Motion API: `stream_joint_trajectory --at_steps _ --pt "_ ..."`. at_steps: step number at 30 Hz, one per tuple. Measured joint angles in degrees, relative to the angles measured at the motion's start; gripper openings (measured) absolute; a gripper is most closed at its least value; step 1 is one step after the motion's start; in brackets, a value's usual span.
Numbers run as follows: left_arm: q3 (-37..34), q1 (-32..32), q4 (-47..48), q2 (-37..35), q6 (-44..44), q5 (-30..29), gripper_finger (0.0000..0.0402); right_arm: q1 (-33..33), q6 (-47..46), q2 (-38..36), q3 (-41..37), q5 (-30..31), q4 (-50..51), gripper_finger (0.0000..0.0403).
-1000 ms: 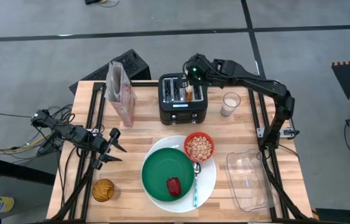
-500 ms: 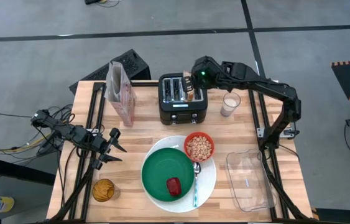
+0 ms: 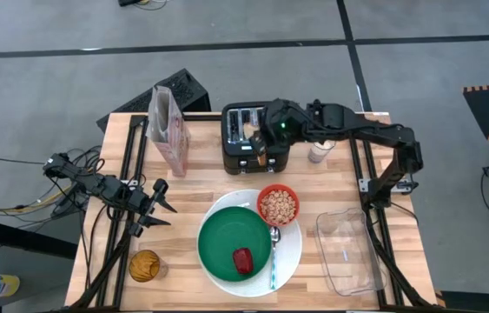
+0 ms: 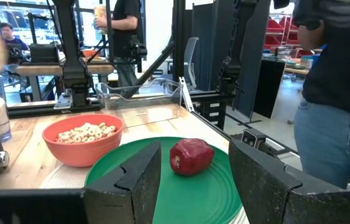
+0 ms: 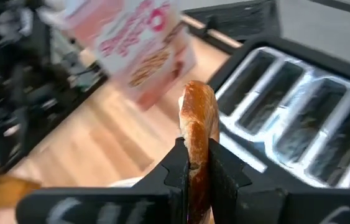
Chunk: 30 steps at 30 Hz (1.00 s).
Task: Arrange a breakfast setting
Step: Put the bread on the plate
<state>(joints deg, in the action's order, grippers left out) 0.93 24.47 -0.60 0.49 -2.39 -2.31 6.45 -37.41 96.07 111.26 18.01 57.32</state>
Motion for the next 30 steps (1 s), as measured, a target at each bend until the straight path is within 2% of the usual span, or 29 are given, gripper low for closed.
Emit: stream_joint_trajectory --at_steps 6,21,30 --pt "0.0 0.0 0.0 0.0 0.0 0.0 0.0176 -5.7 -0.5 0.0 0.0 -0.1 -2.1 0.0060" --pt "0.0 0.0 0.0 0.0 0.0 0.0 0.0176 -17.2 -11.0 3.9 -0.1 -0.1 -10.4 0.0060" --pt "0.0 0.0 0.0 0.0 0.0 0.0 0.0176 -21.1 -14.3 8.5 -0.1 -0.1 -15.1 0.0060"
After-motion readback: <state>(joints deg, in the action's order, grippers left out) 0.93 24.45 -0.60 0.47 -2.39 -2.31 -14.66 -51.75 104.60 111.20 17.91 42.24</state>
